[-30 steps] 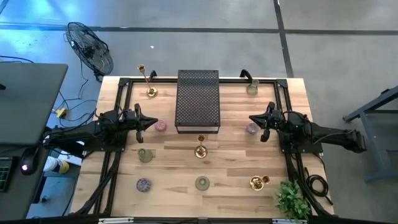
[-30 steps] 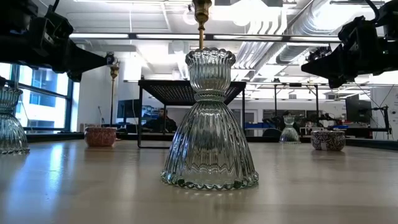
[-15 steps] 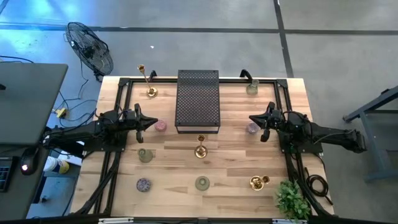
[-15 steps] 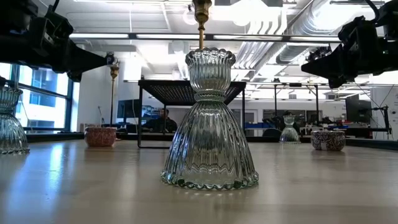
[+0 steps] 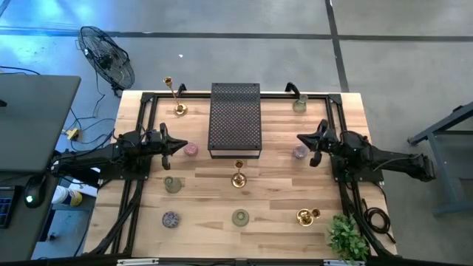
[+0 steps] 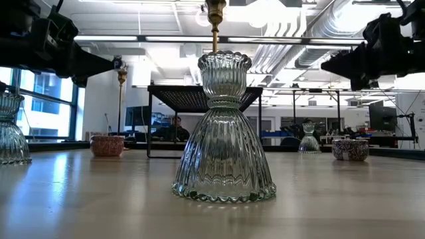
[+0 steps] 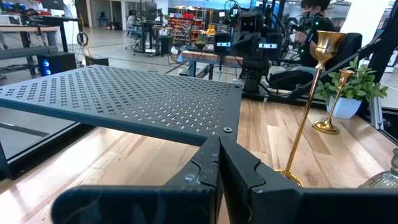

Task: Pick & Place candle stick holders
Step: Put the top green candle holder on the shelf

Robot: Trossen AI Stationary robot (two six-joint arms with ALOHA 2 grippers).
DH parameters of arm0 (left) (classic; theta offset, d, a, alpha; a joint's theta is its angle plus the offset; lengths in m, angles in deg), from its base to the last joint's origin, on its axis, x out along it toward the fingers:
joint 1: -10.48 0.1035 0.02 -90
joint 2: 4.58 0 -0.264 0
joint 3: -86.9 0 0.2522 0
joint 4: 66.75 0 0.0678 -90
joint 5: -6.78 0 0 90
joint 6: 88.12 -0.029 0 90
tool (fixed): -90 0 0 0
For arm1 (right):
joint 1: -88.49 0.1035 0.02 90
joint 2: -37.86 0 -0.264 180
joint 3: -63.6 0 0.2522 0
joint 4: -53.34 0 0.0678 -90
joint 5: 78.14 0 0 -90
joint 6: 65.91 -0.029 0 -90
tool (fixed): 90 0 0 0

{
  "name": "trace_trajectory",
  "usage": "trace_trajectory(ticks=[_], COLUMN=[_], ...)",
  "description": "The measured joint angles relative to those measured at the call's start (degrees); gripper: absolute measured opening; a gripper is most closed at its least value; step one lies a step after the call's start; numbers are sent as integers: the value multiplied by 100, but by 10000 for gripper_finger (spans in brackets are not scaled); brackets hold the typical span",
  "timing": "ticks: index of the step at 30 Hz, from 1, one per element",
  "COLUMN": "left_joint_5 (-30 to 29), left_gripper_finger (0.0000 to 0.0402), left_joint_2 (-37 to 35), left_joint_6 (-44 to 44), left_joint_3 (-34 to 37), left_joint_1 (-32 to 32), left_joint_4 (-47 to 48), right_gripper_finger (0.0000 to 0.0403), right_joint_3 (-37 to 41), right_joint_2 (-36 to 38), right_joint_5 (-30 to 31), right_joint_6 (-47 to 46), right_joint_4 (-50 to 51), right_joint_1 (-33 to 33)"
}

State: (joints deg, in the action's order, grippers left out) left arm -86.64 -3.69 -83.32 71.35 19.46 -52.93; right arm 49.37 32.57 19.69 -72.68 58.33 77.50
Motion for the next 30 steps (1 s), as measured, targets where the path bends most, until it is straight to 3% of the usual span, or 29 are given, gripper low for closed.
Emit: trace_trajectory(ticks=[4, 10, 16, 22, 26, 30], left_joint_5=[-13, -109, -608, -832, -951, -1074], left_gripper_finger=[3, 3, 3, 3, 3, 3], left_joint_2=[0, 0, 0, 13, 13, 13], left_joint_6=[1, 162, 299, 283, 184, 147], left_joint_3=[1, 1, 1, 1, 1, 1], left_joint_1=[0, -1, 1, 1, 1, 1], left_joint_4=[-47, -153, -141, -160, -169, -181], right_gripper_finger=[0, 0, 0, 0, 0, 0], right_joint_3=[0, -11, -674, -1822, -2665, -3098], right_joint_2=[-1, 0, -523, -1855, -2973, -3830], right_joint_5=[239, 820, 2485, 3329, 3005, 1593], right_joint_6=[-198, 252, -97, -1220, -2034, -2133], right_joint_4=[-546, -1639, -475, 1277, 2493, 2775], right_joint_1=[-1, -1, -4, -72, -592, -1752])
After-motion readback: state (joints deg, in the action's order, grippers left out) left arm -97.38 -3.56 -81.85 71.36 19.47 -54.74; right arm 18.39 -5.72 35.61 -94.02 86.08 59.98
